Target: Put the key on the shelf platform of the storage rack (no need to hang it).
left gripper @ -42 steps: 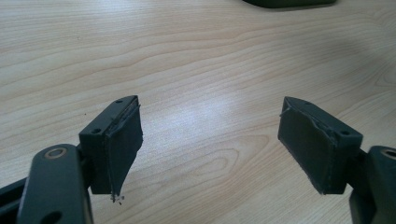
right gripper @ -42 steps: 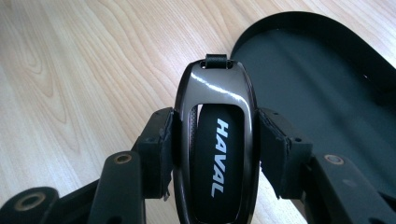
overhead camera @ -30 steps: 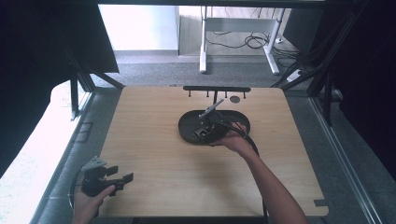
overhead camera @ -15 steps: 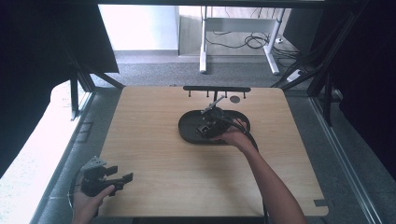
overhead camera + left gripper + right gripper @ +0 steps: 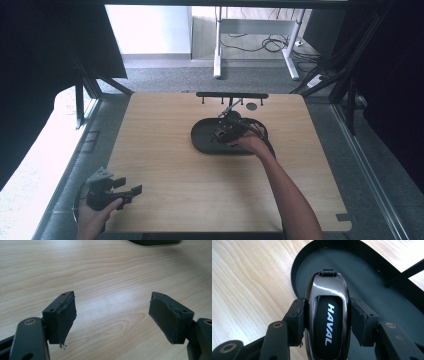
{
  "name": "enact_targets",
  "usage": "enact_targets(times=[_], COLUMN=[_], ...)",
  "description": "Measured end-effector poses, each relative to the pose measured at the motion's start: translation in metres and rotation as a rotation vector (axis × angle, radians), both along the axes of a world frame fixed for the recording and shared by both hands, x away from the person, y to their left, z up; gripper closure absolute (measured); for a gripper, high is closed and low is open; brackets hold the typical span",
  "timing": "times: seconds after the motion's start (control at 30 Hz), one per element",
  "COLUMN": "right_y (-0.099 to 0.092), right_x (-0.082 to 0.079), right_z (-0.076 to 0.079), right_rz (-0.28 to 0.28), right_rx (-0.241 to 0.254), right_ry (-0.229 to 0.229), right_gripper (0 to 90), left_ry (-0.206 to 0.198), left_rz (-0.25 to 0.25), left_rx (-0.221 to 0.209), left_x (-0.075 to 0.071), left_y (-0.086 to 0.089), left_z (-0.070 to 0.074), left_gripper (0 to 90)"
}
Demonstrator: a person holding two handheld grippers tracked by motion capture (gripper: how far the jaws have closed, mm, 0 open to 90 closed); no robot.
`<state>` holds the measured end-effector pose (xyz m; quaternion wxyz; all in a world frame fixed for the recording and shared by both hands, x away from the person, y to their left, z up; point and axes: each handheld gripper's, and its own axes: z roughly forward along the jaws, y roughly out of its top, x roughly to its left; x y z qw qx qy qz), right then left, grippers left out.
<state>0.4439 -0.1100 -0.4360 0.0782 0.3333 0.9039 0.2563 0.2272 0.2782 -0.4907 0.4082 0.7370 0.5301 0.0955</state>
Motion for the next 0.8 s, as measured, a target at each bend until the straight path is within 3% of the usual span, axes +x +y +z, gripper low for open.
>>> enact_targets(times=[0.27, 0.8], right_y=[-0.008, -0.019], right_x=[0.014, 0.025], right_z=[-0.01, -0.031], right_rz=[-0.034, -0.064], right_rx=[-0.008, -0.013], right_ry=[-0.007, 0.003], right_gripper=[49.1, 49.1], left_ry=[0.0, 0.007], left_rz=[-0.001, -0.005], left_rx=[0.0, 0.002], left_x=[0.0, 0.001], left_y=[0.001, 0.0], left_z=[0.0, -0.001], left_gripper=[22.0, 21.9])
